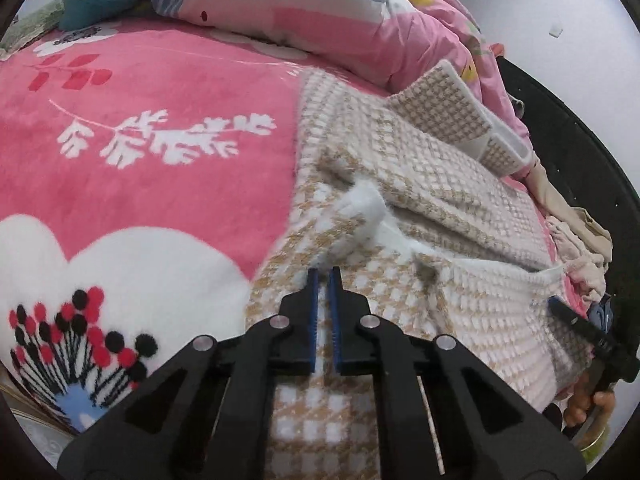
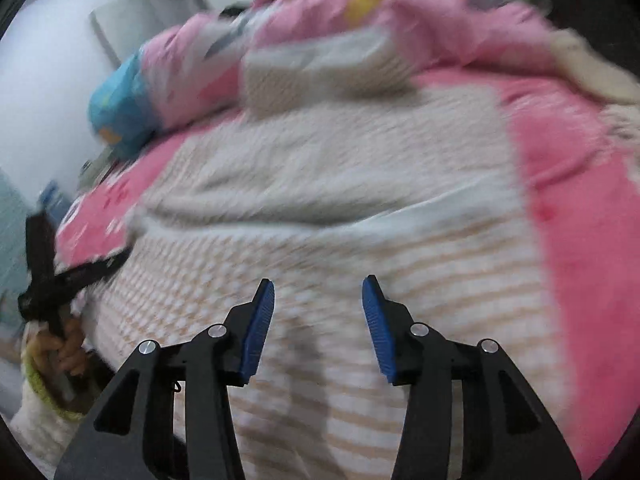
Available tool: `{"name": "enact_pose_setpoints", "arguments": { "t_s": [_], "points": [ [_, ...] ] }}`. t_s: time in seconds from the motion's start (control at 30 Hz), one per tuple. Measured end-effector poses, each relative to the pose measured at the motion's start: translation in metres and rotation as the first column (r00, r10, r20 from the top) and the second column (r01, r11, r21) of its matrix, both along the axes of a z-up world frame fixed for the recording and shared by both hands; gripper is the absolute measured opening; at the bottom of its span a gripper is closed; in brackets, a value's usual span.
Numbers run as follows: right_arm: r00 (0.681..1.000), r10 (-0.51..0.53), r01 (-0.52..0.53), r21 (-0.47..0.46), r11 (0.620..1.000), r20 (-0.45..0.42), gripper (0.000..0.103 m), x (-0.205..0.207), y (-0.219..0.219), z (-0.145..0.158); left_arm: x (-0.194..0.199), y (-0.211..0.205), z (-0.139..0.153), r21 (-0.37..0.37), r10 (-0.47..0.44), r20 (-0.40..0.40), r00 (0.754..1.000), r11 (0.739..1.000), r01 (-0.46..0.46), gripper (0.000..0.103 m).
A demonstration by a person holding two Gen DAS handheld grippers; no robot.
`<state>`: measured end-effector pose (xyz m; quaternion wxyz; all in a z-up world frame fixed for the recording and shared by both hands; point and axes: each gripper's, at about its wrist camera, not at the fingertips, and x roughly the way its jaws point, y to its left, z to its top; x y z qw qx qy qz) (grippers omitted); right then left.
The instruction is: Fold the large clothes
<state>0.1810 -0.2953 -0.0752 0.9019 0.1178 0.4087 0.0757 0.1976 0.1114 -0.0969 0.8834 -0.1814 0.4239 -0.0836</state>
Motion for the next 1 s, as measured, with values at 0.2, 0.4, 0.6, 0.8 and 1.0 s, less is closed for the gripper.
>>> {"name": "enact_pose_setpoints", "arguments": {
  "t_s": [0.2,0.4,0.6,0.8,1.0],
  "points": [
    [0.99,-0.098,0.105,0.076,0.992,-0.099,0.021,0.009,-0.049,-0.033,0.001,-0.002,-0.001,0.009,0.002,-0.001,1.0,1.0,-0.002,0.007],
    [0.989,-0.145,0.143,-0.08,0.986,-0.018,0.028,0.003,-0.038,0.002,-0.001,0.0,-0.002,0.003,-0.007,-0.007,1.0,1.0,0.007,0.006],
    [0.973,-0.203,0.185,-0.154,0.971,-0.106,0.037,0.015,-0.052,-0.015,-0.002,0.012,0.003,-0.079,-0.04,-0.022,0.999,0.996,0.038,0.006],
    [0.998,0.01,-0.002,-0.134,0.991,0.057,0.039,-0.027,0.012,0.042,-0.045,0.03,0.048,-0.067,-0.066,0.097,0.993,0.995,0.072,0.014],
    [0.972,0.22,-0.233,-0.213,0.949,-0.081,0.047,-0.038,0.083,-0.009,-0.079,-0.008,0.036,0.091,-0.164,0.019,0.986,0.983,0.162,0.029]
  ]
}}
